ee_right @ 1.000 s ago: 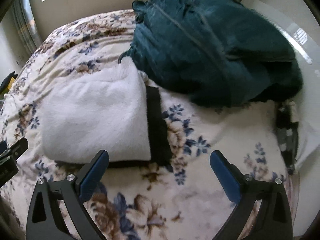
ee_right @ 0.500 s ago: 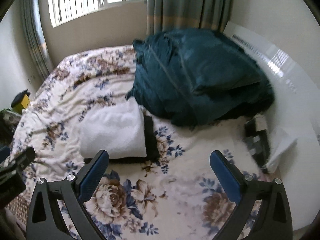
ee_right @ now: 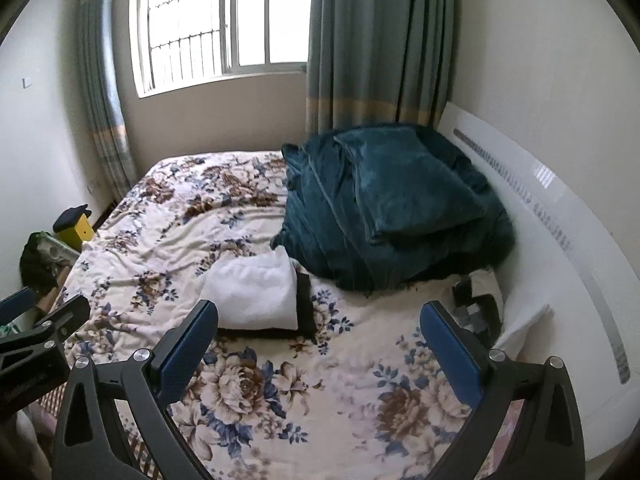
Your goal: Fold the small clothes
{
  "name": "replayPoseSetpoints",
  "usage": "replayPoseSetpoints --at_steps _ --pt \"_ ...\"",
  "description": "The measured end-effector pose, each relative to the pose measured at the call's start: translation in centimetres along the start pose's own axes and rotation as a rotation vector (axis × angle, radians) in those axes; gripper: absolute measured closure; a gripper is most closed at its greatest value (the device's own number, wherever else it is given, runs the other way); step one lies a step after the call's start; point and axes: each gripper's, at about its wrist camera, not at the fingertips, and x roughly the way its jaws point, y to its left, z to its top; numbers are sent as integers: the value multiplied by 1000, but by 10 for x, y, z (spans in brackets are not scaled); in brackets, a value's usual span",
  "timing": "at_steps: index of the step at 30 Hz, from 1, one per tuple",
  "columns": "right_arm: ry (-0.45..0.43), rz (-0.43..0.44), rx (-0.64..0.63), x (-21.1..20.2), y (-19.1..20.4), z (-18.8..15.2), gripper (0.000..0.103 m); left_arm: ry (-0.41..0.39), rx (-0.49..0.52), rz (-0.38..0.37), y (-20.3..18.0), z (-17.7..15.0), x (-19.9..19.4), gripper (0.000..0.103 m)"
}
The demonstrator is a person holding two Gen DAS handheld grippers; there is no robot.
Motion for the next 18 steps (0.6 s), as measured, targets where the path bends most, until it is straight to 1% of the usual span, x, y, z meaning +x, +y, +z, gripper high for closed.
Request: replayPoseSetpoints --at_steps 5,8,9,10,14,18 --pt "-23 15 -5 -30 4 1 1 -21 -10 1 4 -3 -23 9" --pt "-28 24 -14 -42 6 0 1 -37 -9 16 5 -4 -34 8" --pt "-28 27 -14 -43 7 0 1 -38 -7 18 4 -5 -36 3" --pt "-33 25 -17 -46 7 1 0 -44 -5 21 4 -5 -39 0" --pt "-53 22 -26 -53 7 2 0 -80 6 43 3 -7 -49 0" --pt "-56 26 -25 -57 6 4 0 -78 -5 48 4 -7 -51 0"
